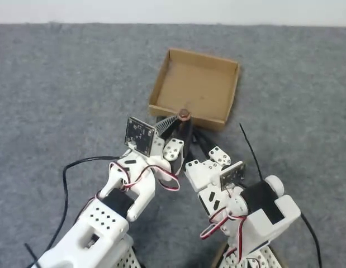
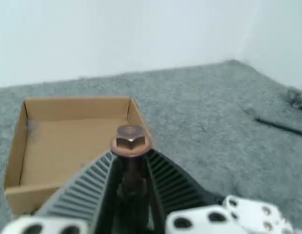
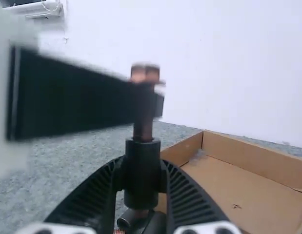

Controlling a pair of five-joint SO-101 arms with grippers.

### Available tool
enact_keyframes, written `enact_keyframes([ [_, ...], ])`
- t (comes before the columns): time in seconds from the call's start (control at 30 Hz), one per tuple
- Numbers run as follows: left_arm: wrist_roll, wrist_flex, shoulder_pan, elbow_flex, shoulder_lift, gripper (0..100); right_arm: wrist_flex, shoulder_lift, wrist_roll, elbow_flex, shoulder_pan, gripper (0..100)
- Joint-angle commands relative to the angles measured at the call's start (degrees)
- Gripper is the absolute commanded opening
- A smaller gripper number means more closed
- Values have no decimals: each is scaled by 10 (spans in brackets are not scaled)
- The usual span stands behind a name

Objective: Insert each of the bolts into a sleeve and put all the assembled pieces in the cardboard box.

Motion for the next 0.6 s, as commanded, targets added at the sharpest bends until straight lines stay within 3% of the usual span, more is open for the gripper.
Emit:
enact_keyframes([
  [0.0,-11,-11,-2,14,-25,10,-1,-3,11,13,0,6],
  [0.57,-11,-15,-4,40,-25,14,-1,-5,11,13,0,6],
])
